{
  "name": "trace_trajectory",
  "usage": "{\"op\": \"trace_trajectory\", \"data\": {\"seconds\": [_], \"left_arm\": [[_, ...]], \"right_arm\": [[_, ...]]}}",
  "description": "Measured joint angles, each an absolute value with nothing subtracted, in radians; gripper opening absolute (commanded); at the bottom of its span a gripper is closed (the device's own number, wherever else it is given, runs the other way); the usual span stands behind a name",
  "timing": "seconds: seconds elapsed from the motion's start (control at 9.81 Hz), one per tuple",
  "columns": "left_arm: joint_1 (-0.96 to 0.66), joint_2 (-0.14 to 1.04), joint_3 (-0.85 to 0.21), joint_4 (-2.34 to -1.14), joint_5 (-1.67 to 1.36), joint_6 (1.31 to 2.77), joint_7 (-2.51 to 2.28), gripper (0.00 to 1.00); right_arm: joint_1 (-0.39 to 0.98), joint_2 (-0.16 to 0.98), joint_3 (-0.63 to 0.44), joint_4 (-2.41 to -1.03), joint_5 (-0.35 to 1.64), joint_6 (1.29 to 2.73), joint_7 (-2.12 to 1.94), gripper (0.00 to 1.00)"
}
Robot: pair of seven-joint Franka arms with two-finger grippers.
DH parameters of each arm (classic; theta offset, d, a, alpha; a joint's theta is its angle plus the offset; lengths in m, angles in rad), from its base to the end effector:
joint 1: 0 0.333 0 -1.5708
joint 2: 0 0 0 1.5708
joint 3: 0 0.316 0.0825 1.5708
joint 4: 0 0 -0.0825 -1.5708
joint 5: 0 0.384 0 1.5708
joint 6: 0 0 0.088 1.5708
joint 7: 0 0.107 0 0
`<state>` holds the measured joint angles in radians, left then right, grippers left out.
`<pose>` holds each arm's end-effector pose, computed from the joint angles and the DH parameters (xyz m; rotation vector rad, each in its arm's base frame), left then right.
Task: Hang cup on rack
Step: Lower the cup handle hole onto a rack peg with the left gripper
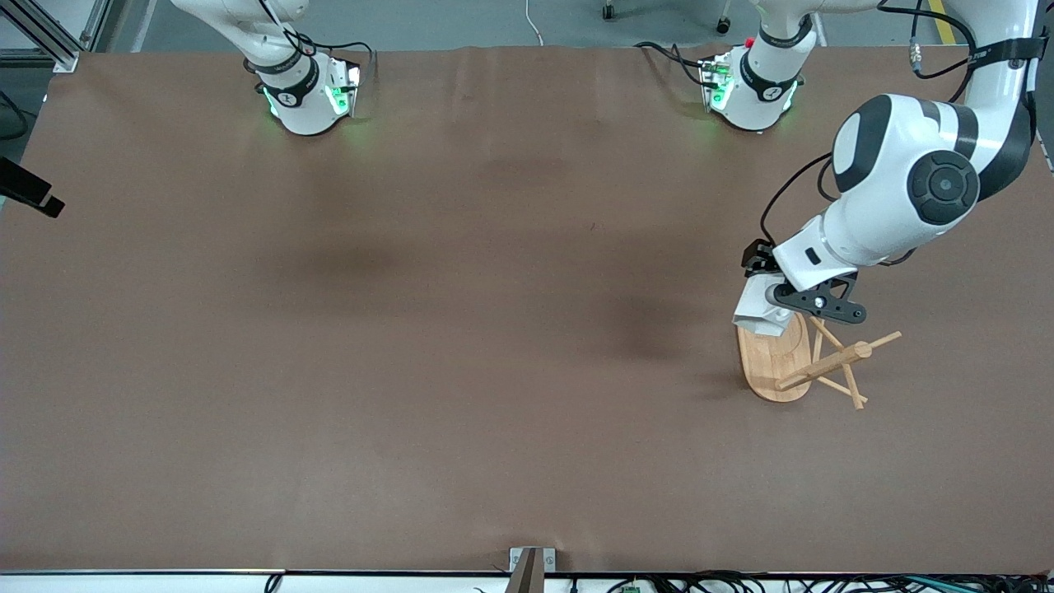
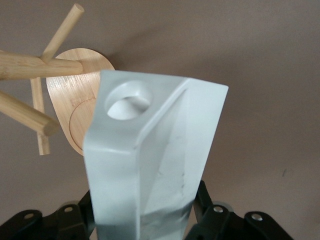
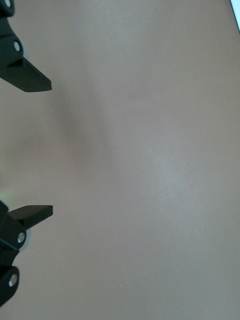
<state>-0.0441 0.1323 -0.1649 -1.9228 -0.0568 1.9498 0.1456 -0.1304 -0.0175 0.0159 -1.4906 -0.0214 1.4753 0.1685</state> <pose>0.5651 -0.1211 0.4151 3.0255 -0.5046 -0.1628 0.5355 -0.0640 0.6632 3.0884 -0.4432 0.0043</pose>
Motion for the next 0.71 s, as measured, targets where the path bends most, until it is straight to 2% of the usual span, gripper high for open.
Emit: {"op": "trace_trajectory", "data": {"seconds": [0.71], "left_arm": [[-0.043, 0.148, -0.118, -1.934, -0.057, 1.982, 0.253, 0.02]], "right_arm": [[-0.108, -0.017, 0.016, -1.490, -0.019, 1.477, 0.154, 1.00]]}}
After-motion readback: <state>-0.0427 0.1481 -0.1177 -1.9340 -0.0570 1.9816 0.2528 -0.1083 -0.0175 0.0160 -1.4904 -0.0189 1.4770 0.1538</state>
